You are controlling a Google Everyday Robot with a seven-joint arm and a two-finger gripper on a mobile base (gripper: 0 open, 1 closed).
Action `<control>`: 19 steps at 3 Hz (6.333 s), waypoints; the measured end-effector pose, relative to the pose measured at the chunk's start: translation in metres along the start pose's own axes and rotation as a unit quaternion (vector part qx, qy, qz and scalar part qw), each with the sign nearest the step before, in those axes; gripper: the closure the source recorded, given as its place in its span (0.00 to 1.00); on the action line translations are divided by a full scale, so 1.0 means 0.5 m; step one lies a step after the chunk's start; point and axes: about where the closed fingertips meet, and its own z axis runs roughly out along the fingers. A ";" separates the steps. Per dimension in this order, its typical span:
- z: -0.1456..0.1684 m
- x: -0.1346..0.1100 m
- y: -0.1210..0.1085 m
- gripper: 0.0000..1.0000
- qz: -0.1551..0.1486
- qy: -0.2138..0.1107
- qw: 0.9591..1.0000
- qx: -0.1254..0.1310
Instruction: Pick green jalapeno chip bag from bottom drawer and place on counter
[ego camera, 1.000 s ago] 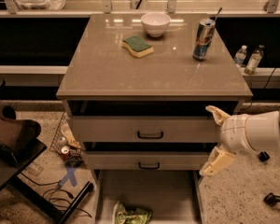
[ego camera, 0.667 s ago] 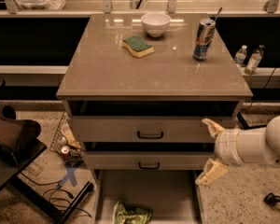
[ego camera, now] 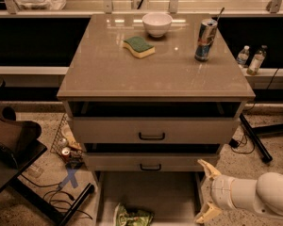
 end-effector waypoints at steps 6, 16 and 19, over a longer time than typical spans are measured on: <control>0.354 0.091 0.166 0.00 0.042 -0.030 0.996 -0.077; 0.849 0.126 0.297 0.00 0.021 -0.031 0.987 -0.159; 0.888 0.142 0.315 0.48 0.020 -0.013 0.985 -0.171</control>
Offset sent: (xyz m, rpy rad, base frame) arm 0.0318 0.0298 -0.0342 -0.1087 0.0175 -0.0179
